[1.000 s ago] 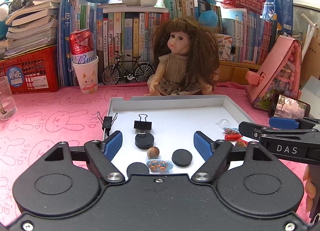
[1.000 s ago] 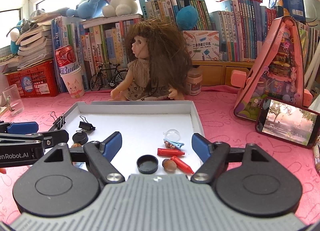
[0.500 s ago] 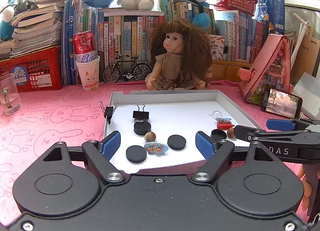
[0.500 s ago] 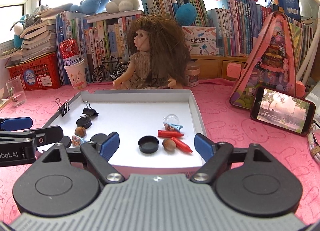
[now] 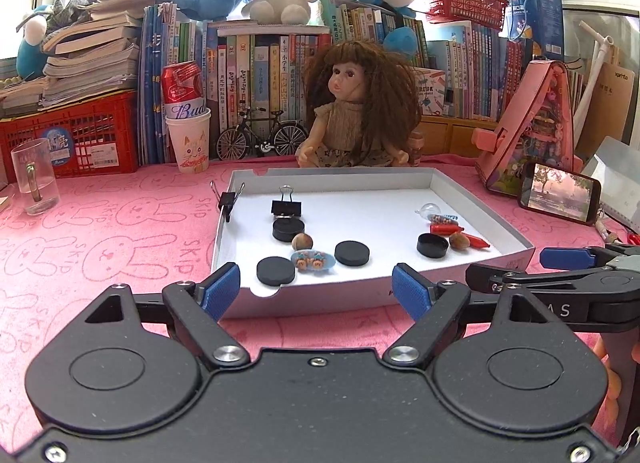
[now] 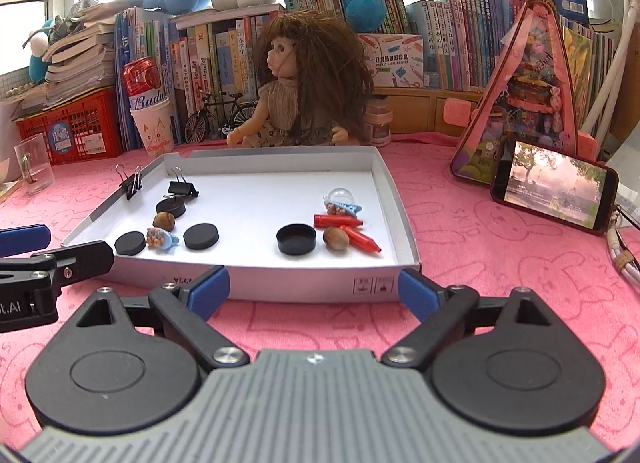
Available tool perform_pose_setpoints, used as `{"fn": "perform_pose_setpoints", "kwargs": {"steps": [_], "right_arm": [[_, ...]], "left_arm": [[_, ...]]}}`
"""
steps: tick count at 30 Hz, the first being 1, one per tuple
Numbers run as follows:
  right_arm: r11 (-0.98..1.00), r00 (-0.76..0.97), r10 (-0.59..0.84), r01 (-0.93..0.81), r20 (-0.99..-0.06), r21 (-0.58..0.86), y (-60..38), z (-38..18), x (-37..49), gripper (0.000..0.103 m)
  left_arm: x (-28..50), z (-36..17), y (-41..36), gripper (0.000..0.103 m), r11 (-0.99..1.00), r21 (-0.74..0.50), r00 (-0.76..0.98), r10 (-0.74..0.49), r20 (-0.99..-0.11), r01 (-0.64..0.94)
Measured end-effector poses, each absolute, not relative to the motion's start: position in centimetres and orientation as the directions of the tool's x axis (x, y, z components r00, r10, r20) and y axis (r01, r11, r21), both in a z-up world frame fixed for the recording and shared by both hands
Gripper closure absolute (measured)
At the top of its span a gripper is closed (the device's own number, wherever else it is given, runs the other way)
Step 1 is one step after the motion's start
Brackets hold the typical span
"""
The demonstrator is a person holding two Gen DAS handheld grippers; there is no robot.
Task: Organize rigid objects
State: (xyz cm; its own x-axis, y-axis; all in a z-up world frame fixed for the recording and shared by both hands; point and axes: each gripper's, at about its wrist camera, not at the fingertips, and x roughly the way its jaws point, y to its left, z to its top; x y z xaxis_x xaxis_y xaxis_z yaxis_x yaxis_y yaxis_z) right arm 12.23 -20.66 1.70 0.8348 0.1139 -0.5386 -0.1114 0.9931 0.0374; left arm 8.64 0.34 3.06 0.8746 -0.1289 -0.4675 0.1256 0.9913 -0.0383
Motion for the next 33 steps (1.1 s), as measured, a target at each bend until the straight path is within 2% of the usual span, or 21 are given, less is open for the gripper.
{"fn": "perform_pose_setpoints", "kwargs": {"steps": [10, 12, 26, 33], "right_arm": [[0.996, 0.806, 0.091, -0.081, -0.586, 0.043, -21.1, 0.2, 12.1, 0.004], [0.996, 0.798, 0.091, -0.080, -0.596, 0.045, -21.1, 0.1, 12.1, 0.001], [0.997, 0.755, 0.076, -0.076, -0.652, 0.028, -20.7, -0.7, 12.9, 0.000], [0.997, 0.747, 0.053, -0.081, -0.663, -0.011, -20.1, -0.8, 13.0, 0.000]], "left_arm": [[8.6, 0.9, 0.6, 0.020, 0.997, -0.028, 0.856, -0.078, -0.512, 0.074], [8.8, 0.5, 0.5, 0.019, 0.998, -0.021, 0.848, -0.064, -0.526, 0.062], [10.5, -0.8, 0.3, 0.017, 1.000, -0.006, 0.794, -0.005, -0.608, 0.002], [10.7, -0.9, 0.1, 0.012, 1.000, -0.002, 0.787, -0.004, -0.617, 0.004]]}}
